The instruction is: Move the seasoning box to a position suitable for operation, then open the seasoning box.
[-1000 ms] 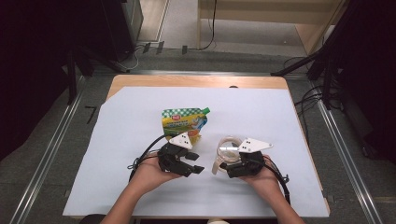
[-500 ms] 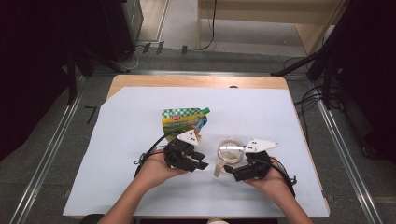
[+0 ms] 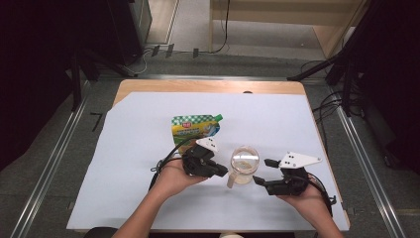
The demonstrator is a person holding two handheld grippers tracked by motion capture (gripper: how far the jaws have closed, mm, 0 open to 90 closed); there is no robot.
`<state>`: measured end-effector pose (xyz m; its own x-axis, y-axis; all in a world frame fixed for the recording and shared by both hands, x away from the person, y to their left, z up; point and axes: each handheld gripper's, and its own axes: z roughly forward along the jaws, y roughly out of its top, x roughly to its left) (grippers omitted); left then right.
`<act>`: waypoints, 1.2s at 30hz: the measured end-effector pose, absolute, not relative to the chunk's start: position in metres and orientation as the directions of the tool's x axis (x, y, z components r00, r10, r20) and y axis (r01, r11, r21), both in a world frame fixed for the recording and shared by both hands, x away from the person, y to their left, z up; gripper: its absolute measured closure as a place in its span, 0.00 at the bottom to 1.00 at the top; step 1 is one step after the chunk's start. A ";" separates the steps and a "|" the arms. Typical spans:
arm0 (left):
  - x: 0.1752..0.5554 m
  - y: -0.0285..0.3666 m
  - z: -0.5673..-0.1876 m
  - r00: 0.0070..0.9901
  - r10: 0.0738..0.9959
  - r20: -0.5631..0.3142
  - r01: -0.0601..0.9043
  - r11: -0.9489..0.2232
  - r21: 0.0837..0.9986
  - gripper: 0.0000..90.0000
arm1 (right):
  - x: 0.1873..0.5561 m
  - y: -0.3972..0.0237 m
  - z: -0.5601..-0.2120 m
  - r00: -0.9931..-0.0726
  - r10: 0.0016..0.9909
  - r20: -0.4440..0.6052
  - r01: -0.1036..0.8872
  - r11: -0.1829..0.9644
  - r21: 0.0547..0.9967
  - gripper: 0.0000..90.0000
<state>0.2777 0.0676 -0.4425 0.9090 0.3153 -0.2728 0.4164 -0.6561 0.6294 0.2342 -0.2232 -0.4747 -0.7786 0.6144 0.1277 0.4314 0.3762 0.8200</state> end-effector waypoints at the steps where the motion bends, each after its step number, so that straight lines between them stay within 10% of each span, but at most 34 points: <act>1: 0.277 0.066 -0.443 0.911 0.315 -0.266 0.411 -0.661 0.628 0.96 | 0.233 -0.224 -0.474 -0.780 0.613 0.127 0.433 0.381 0.816 0.37; 22: 0.267 0.050 -0.451 0.924 0.292 -0.246 0.381 -0.678 0.628 1.00 | 0.230 -0.238 -0.464 -0.772 0.612 0.172 0.460 0.350 0.816 1.00; 36: 0.260 0.048 -0.451 0.923 0.302 -0.238 0.383 -0.669 0.637 1.00 | 0.227 -0.222 -0.464 -0.800 0.568 0.191 0.466 0.388 0.795 1.00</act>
<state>0.2596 0.0475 -0.4508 0.9230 0.3023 -0.2382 0.3835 -0.6686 0.6371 0.2267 -0.2223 -0.4640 -0.8005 0.5681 0.1911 0.4655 0.3884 0.7953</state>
